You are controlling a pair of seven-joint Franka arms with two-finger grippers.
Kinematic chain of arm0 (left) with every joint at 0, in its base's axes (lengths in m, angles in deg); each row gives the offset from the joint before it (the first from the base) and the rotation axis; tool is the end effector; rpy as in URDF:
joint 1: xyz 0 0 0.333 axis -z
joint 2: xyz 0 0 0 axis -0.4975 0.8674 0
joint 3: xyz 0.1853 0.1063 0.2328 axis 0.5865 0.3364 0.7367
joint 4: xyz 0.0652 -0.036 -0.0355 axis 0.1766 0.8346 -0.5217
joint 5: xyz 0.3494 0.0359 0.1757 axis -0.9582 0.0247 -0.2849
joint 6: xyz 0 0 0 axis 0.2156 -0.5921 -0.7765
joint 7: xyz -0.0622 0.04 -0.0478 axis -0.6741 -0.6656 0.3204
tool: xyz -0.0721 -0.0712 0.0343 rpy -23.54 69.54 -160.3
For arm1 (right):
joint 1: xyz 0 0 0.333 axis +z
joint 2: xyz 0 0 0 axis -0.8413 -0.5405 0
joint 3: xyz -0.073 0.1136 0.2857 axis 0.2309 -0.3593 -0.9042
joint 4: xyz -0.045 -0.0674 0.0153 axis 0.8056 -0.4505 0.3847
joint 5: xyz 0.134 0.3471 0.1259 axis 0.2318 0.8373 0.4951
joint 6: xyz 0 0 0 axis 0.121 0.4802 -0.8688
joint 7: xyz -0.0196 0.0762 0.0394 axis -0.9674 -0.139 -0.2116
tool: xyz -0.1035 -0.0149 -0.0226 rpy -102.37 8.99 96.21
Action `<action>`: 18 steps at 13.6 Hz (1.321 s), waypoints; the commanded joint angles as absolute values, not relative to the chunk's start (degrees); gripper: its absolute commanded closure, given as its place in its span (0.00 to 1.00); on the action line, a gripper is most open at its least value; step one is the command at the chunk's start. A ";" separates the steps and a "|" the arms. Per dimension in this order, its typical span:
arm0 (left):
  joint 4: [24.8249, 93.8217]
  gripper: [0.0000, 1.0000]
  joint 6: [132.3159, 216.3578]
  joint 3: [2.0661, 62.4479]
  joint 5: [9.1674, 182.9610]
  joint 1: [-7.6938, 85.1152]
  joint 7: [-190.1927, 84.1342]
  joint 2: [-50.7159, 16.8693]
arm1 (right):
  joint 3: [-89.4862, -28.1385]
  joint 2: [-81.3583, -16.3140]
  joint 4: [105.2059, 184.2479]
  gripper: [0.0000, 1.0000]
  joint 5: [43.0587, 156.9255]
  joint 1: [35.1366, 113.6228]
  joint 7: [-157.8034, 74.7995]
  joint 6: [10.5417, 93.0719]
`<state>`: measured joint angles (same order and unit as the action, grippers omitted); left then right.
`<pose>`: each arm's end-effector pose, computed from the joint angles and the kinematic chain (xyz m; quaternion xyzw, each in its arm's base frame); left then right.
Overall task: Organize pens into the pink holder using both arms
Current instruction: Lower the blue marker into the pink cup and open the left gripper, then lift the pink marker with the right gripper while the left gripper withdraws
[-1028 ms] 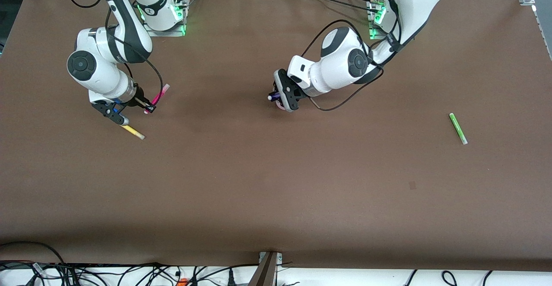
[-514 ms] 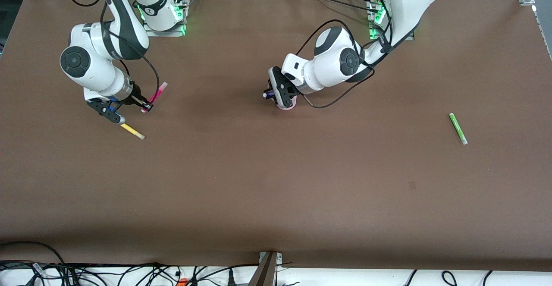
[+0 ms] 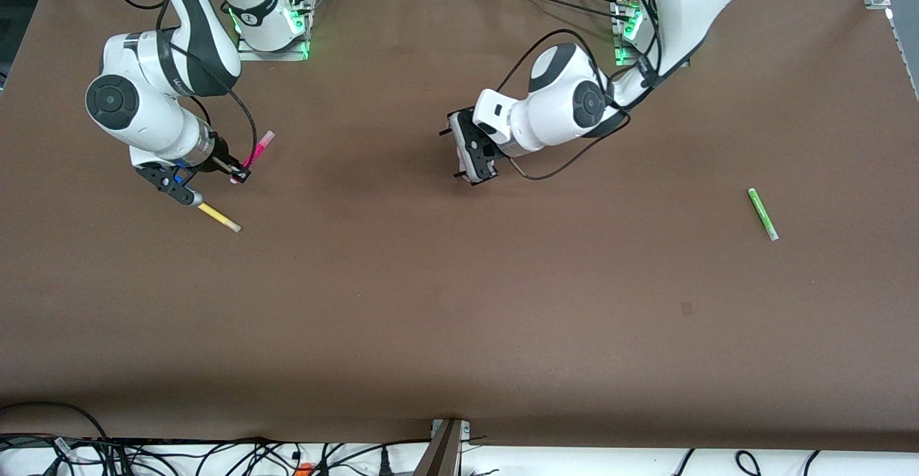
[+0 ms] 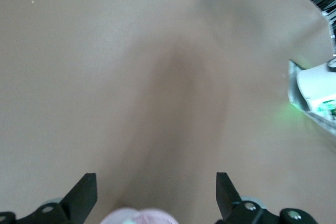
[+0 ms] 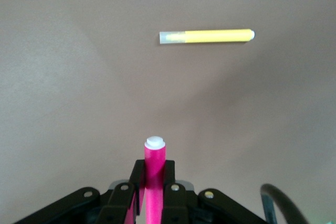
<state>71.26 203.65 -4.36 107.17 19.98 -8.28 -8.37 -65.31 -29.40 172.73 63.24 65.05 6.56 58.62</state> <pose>0.4882 -0.4129 0.3126 0.8157 -0.4602 0.0758 0.3422 0.5138 0.0799 0.3342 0.9527 -0.2941 -0.0691 0.0314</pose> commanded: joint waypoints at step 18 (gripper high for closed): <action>33.70 0.00 137.48 17.74 73.42 7.65 -23.02 -24.07 | -81.75 -46.45 141.52 1.00 44.10 89.52 72.58 45.52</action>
